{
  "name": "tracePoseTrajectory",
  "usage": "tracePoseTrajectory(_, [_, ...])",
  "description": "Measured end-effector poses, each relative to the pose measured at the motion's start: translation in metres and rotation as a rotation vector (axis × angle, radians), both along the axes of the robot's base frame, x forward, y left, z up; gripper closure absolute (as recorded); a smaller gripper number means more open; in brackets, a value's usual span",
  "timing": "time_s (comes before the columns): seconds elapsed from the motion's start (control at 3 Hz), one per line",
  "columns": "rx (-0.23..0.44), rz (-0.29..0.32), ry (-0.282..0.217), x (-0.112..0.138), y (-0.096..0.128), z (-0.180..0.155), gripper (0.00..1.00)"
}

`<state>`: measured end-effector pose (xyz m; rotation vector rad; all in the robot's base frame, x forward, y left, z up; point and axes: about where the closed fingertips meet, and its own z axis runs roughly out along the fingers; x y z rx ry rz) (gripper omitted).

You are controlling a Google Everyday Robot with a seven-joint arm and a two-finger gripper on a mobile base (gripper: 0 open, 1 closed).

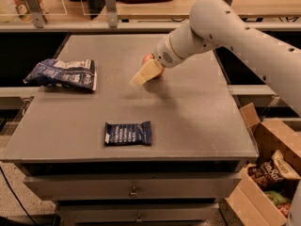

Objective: Move apple near blue chip bag

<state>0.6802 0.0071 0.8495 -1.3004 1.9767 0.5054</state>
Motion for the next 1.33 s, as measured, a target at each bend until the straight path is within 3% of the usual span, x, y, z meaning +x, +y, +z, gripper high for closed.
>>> tracePoseTrajectory(0.33, [0.017, 0.014, -0.006, 0.004, 0.004, -0.012, 0.16])
tracePoseTrajectory(0.67, [0.029, 0.027, -0.013, 0.004, 0.005, -0.017, 0.40])
tracePoseTrajectory(1.0, [0.075, 0.056, -0.005, 0.003, 0.007, -0.010, 0.63])
tracePoseTrajectory(1.33, [0.121, 0.109, -0.010, -0.004, 0.019, 0.019, 0.86])
